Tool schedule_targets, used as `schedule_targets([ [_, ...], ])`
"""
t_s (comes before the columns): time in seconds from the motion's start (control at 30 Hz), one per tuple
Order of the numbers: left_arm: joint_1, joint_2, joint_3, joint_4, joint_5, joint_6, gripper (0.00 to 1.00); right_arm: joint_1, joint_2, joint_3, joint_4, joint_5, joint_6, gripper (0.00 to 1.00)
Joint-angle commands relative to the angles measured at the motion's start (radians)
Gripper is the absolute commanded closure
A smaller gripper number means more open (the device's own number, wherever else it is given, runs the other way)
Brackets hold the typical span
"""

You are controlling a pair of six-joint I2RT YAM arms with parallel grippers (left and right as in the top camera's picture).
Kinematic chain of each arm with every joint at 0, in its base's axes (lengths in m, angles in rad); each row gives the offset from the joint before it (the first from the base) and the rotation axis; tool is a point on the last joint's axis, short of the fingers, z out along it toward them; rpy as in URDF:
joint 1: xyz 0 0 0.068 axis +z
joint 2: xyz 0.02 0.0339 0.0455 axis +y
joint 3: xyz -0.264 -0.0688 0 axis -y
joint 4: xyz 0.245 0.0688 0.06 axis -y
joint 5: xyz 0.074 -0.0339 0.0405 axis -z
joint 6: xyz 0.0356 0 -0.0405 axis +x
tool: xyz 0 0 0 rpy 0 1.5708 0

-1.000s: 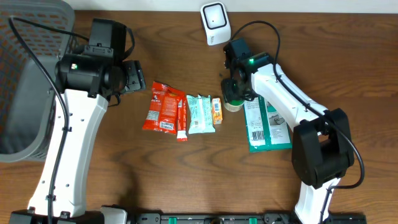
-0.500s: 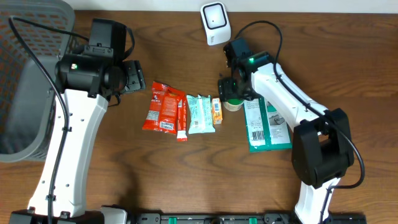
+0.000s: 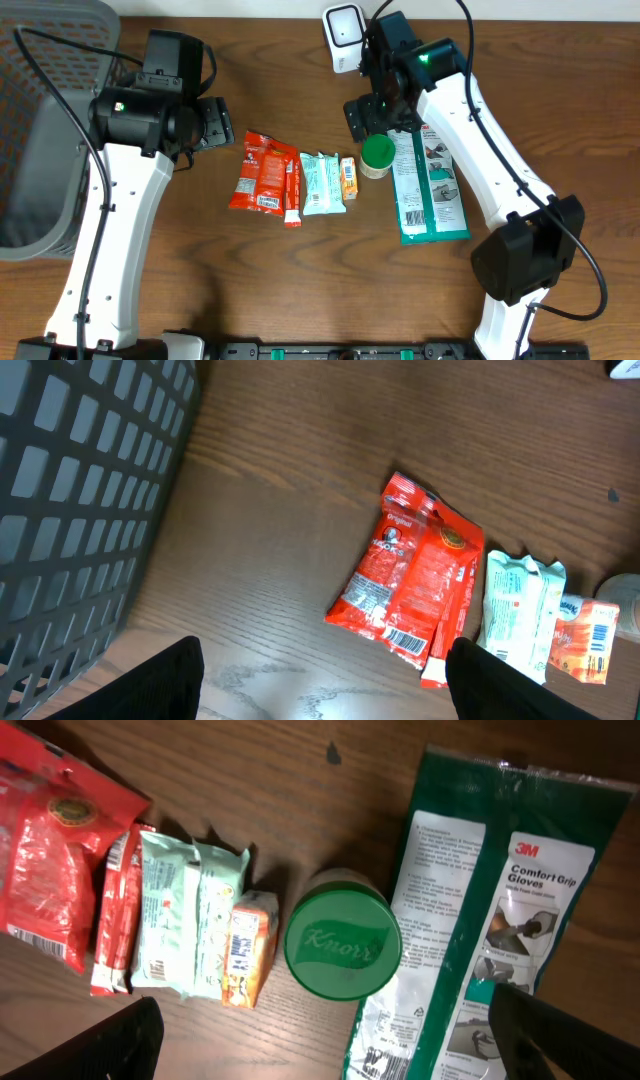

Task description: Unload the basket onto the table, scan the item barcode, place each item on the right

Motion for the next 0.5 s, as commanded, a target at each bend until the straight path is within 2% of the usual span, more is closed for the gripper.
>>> schedule_targets([
  [0.0,0.002,-0.001,-0.007,-0.003,-0.012,-0.013,0.22,-0.007,0.014,-0.007,-0.010,-0.009,-0.031,0.01],
  [0.2,0.002,-0.001,-0.007,-0.003,-0.012,-0.013,0.22,-0.012,0.107,-0.019,0.000,-0.008,-0.071,0.01],
  [0.23,0.002,-0.001,-0.007,-0.003,-0.012,-0.013,0.22,-0.012,0.133,-0.019,-0.002,-0.005,-0.078,0.04],
  [0.33,0.002,-0.001,-0.007,-0.003,-0.012,-0.013,0.22,-0.012,0.173,-0.022,0.002,-0.002,-0.078,0.23],
  [0.47,0.002,-0.001,-0.007,-0.003,-0.012,-0.013,0.22,-0.014,0.222,-0.022,0.010,0.003,-0.078,0.26],
])
